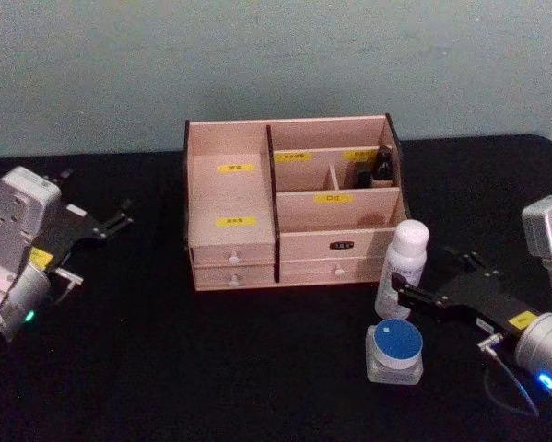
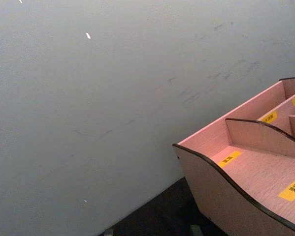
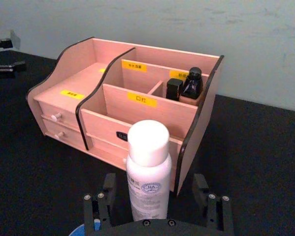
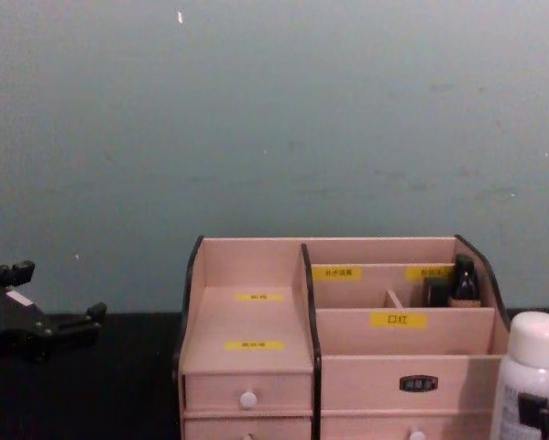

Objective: Pick up the facial cleanser and watermelon frost from the table and place them into the tiered storage box.

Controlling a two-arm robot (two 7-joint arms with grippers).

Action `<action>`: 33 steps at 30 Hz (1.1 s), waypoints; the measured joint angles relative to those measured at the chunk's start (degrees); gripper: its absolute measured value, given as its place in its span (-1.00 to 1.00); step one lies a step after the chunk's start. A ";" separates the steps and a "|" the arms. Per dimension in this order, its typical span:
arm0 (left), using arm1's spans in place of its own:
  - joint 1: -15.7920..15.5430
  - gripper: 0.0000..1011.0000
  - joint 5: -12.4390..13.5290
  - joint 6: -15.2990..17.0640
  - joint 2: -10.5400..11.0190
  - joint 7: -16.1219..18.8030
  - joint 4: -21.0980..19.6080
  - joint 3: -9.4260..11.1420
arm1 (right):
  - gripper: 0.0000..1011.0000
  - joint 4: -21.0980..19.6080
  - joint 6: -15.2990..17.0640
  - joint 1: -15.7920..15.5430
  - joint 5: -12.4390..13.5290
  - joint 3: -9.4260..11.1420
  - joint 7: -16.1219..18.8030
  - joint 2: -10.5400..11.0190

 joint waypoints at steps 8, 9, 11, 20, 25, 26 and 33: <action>0.00 0.98 0.01 0.00 0.00 0.00 0.00 0.00 | 0.98 1.88 1.83 2.30 -1.00 -0.86 1.17 -2.05; 0.00 0.98 0.00 0.00 0.00 0.00 0.00 0.00 | 0.98 2.00 1.94 2.45 -1.11 -0.93 1.28 -2.19; 0.00 0.98 0.01 0.00 0.00 0.00 0.00 0.00 | 0.98 2.52 2.27 3.03 -1.54 -1.14 1.58 -2.77; 0.00 0.98 0.00 0.00 0.00 0.00 0.00 0.00 | 0.98 4.10 3.48 4.16 -3.03 -1.36 2.21 -4.71; 0.00 0.98 0.00 0.00 0.00 0.00 0.00 0.00 | 0.98 4.26 3.97 4.22 -3.71 -1.18 2.37 -5.33; 0.00 0.98 0.00 0.00 0.00 0.00 0.00 0.00 | 0.98 4.27 4.05 4.23 -3.88 -1.13 2.39 -5.42; 0.00 0.98 0.00 0.00 0.00 0.00 0.00 0.00 | 0.98 4.28 4.02 4.23 -3.84 -1.13 2.39 -5.34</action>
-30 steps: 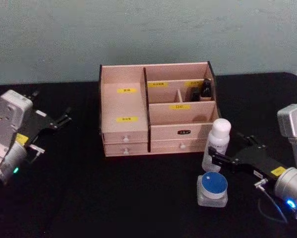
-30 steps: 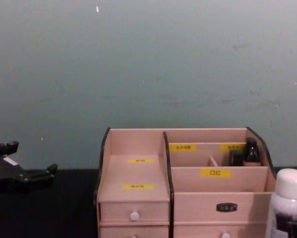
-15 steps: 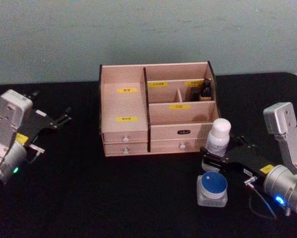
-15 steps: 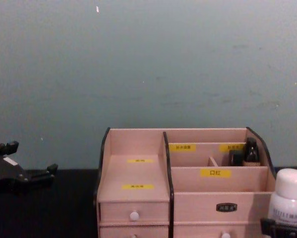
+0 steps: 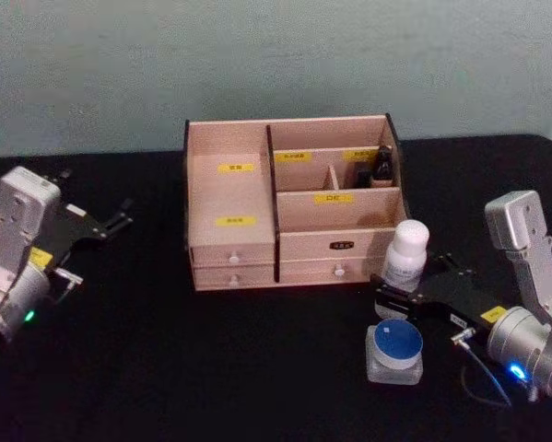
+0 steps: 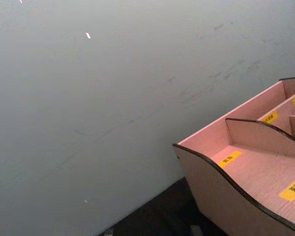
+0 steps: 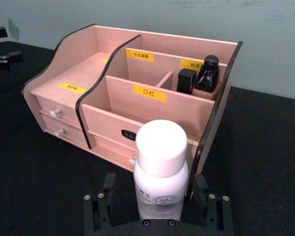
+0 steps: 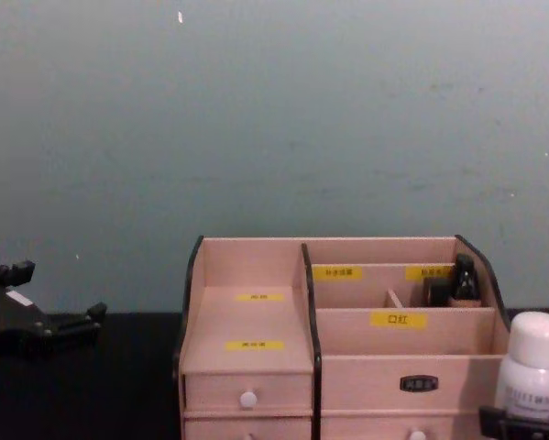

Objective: Pick up the facial cleanser and watermelon frost from the table and place them into the tiered storage box.

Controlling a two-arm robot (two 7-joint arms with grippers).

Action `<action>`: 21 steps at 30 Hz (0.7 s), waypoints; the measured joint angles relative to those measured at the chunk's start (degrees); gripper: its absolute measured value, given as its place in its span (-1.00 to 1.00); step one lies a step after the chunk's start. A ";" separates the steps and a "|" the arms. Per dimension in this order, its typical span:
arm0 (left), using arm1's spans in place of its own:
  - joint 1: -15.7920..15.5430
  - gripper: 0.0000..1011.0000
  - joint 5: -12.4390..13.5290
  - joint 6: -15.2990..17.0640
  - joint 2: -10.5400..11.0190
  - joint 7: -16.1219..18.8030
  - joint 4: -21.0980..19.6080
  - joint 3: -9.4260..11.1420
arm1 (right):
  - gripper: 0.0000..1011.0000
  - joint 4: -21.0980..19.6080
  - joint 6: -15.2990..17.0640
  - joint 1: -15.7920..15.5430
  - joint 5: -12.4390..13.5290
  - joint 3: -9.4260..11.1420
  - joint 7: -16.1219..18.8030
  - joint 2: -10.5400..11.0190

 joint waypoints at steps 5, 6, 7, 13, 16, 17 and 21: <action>0.00 0.98 0.00 0.00 0.00 0.00 0.00 0.00 | 0.97 0.00 -0.03 -0.01 0.03 0.00 -0.01 0.02; 0.00 0.98 0.00 0.00 0.00 0.00 0.00 0.00 | 0.90 0.00 -0.05 -0.01 0.04 -0.01 -0.01 0.03; 0.00 0.98 0.00 0.00 0.00 0.00 0.00 0.00 | 0.88 0.00 -0.05 -0.01 0.05 -0.01 -0.01 0.03; 0.00 0.98 0.00 0.00 0.00 0.00 0.00 0.00 | 0.56 -0.01 -0.09 -0.01 0.12 -0.01 -0.03 0.06; 0.00 0.98 0.00 0.00 0.00 0.00 0.00 0.00 | 0.39 -0.02 -0.11 -0.01 0.15 -0.01 -0.04 0.08; 0.00 0.98 0.00 0.00 0.00 0.00 0.00 0.00 | 0.34 -0.02 -0.11 -0.01 0.16 -0.01 -0.04 0.08; 0.00 0.98 0.00 0.00 0.00 0.00 0.00 0.00 | 0.20 -0.04 -0.12 -0.01 0.17 -0.01 -0.05 0.10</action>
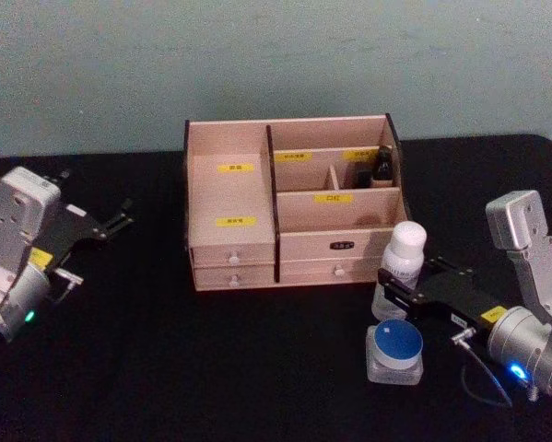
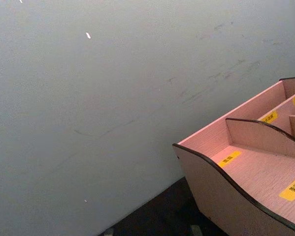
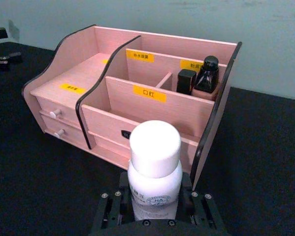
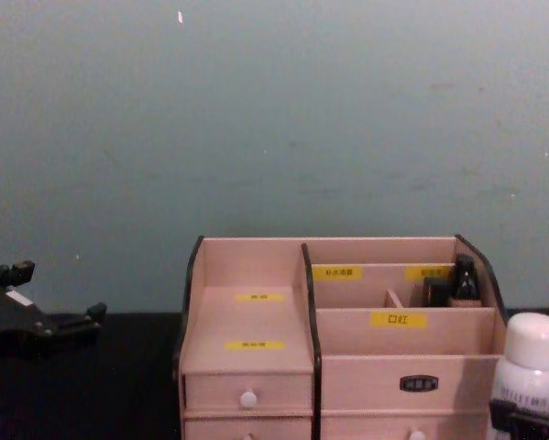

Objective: Pick up the facial cleanser and watermelon frost from the table and place them into the tiered storage box.

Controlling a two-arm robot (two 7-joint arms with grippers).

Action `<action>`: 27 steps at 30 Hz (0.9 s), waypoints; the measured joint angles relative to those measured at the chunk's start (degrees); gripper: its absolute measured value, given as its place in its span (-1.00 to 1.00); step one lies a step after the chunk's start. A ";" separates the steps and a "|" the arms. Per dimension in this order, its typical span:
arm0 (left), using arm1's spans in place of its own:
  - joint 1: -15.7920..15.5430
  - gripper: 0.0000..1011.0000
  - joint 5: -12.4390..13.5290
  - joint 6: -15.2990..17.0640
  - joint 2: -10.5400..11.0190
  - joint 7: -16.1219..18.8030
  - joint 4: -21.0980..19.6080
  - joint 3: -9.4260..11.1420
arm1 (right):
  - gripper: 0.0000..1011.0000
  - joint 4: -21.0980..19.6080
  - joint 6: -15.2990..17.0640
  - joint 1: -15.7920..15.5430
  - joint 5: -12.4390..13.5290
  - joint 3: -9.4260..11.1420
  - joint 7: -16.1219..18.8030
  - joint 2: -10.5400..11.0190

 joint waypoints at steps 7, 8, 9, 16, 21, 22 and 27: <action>0.00 0.98 0.00 0.00 0.00 0.00 0.00 0.00 | 0.20 -0.01 -0.02 0.00 0.04 0.00 -0.02 0.00; 0.00 0.98 0.00 0.00 0.00 0.00 0.00 0.00 | 0.20 -0.01 -0.02 0.00 0.04 0.00 -0.02 0.00; 0.00 0.98 0.00 0.00 0.00 0.00 0.00 0.00 | 0.20 -0.01 -0.03 0.00 0.05 0.00 -0.02 0.00; 0.00 0.98 0.00 0.00 0.00 0.00 0.00 0.00 | 0.20 -0.01 -0.07 0.00 0.08 0.00 -0.02 0.01; 0.00 0.98 0.00 0.00 0.00 0.00 0.00 0.00 | 0.20 -0.01 -0.07 0.00 0.08 0.00 -0.03 0.01; 0.00 0.98 0.00 0.00 0.00 0.00 0.00 0.00 | 0.20 -0.01 -0.07 0.00 0.08 0.00 -0.02 0.01; 0.00 0.98 0.00 0.00 0.00 0.00 0.00 0.00 | 0.20 -0.47 -0.41 -0.50 0.05 0.35 0.74 0.15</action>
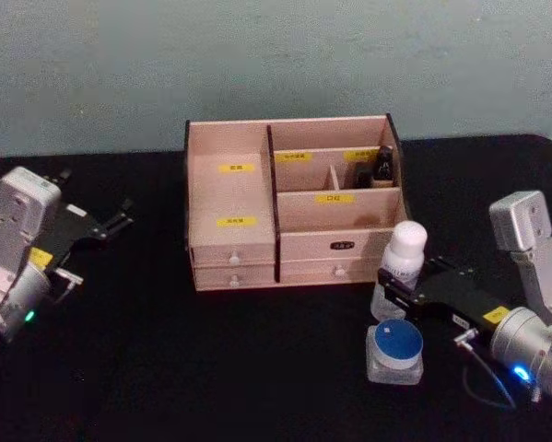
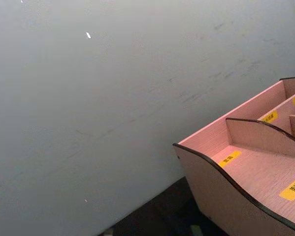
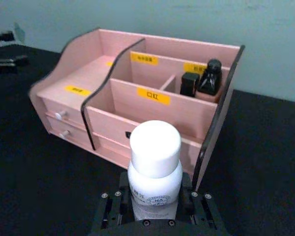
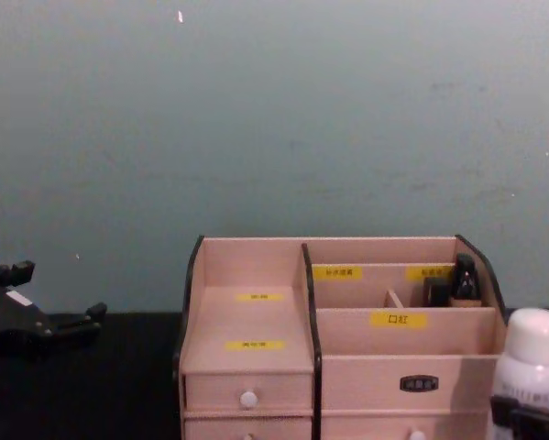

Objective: Pick up the facial cleanser and watermelon frost from the table and place them into the tiered storage box.

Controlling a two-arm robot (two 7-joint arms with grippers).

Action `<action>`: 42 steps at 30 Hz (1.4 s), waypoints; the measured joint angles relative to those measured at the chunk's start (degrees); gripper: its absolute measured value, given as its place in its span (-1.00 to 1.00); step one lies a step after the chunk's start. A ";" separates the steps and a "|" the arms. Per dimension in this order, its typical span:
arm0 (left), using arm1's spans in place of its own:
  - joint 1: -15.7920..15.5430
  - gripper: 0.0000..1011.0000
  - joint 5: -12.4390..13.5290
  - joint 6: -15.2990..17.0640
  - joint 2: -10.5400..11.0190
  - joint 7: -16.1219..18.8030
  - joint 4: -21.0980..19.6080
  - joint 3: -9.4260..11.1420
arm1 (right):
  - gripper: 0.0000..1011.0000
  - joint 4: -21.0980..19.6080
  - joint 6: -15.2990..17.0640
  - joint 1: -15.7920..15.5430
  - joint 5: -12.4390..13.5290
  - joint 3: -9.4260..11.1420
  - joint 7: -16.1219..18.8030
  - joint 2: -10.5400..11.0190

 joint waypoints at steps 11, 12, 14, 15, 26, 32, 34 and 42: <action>0.00 0.98 0.00 0.00 0.00 0.00 0.00 0.00 | 0.20 -8.31 0.49 -3.47 2.41 5.40 2.67 1.56; 0.00 0.98 0.00 0.00 0.00 0.00 0.00 0.00 | 0.20 -8.77 0.59 -3.51 2.64 5.68 2.87 1.69; 0.00 0.98 0.00 0.00 0.00 0.00 0.00 0.00 | 0.20 -10.06 0.90 -3.35 3.39 6.39 3.47 2.14; 0.00 0.98 0.00 0.00 0.00 0.00 0.00 0.00 | 0.20 -10.38 1.04 -3.17 3.69 6.63 3.73 2.28; 0.00 0.98 0.00 0.00 0.00 0.00 0.00 0.00 | 0.20 -7.87 1.74 4.97 4.57 4.47 5.65 2.59; 0.00 0.98 0.00 0.00 0.00 0.00 0.00 0.00 | 0.20 -1.67 1.77 12.95 3.19 0.41 6.70 0.38; 0.00 0.98 0.00 0.00 0.00 0.00 0.00 0.00 | 0.20 -0.36 1.77 14.58 2.89 -0.46 6.98 -0.20; 0.00 0.98 0.00 0.00 0.00 0.00 0.00 0.00 | 0.20 7.79 1.51 22.11 1.05 -4.30 8.56 -3.16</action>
